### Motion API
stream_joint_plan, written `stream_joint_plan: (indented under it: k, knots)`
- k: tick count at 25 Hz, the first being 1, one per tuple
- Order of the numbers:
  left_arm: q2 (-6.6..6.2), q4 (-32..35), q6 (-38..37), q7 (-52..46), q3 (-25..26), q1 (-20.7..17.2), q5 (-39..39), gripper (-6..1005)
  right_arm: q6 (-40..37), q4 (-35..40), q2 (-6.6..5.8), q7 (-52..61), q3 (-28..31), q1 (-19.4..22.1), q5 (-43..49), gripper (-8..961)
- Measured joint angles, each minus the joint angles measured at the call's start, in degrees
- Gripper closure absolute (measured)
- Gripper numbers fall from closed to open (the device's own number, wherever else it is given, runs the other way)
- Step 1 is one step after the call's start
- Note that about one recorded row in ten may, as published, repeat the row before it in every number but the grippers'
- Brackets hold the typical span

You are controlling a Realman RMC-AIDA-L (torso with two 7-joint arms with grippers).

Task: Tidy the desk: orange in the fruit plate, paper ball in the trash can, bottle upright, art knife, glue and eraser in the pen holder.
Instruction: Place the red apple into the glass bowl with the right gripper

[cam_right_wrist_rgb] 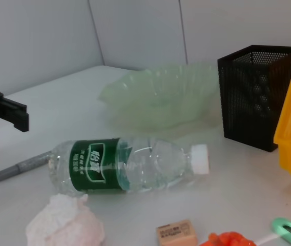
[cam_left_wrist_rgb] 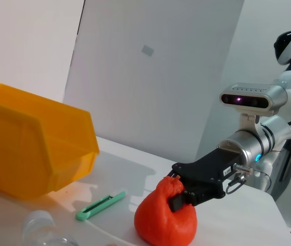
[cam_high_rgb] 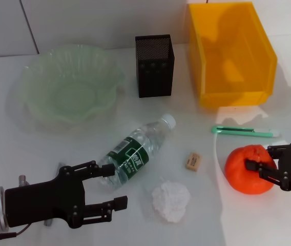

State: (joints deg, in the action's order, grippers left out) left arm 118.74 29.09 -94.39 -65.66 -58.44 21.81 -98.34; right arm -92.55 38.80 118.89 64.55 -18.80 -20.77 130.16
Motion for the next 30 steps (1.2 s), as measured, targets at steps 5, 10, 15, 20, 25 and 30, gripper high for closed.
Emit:
stream_joint_plan:
  k: [5,10,15,20,25,30]
  knots:
    - [0.00,0.0,0.0,0.1,-0.1,0.0,0.0,200,-3.4,0.3,-0.03,-0.5,0.6,0.1,-0.6,694]
    - [0.00,0.0,-0.2,0.2,0.1,-0.5,0.0,200,-9.3,1.7,-0.27,-0.7,1.5,0.6,-6.6,743]
    - [0.00,0.0,-0.3,0.2,0.1,-0.9,0.0,200,-13.5,3.7,-0.12,-0.4,1.2,0.4,-14.2,785]
    - [-0.01,-0.1,-0.6,0.2,-0.2,-1.3,0.0,200,-12.1,1.4,0.24,-0.7,-1.2,-5.0,-21.0,826]
    - [0.09,-0.2,-1.2,0.3,-0.3,-2.8,0.0,200,-2.6,-3.5,0.38,-0.5,-7.2,-17.1,-22.2,857]
    - [0.09,-0.8,-1.6,0.3,-0.4,-3.5,0.0,200,10.9,-8.2,0.39,2.0,-15.6,-29.7,-22.7,879]
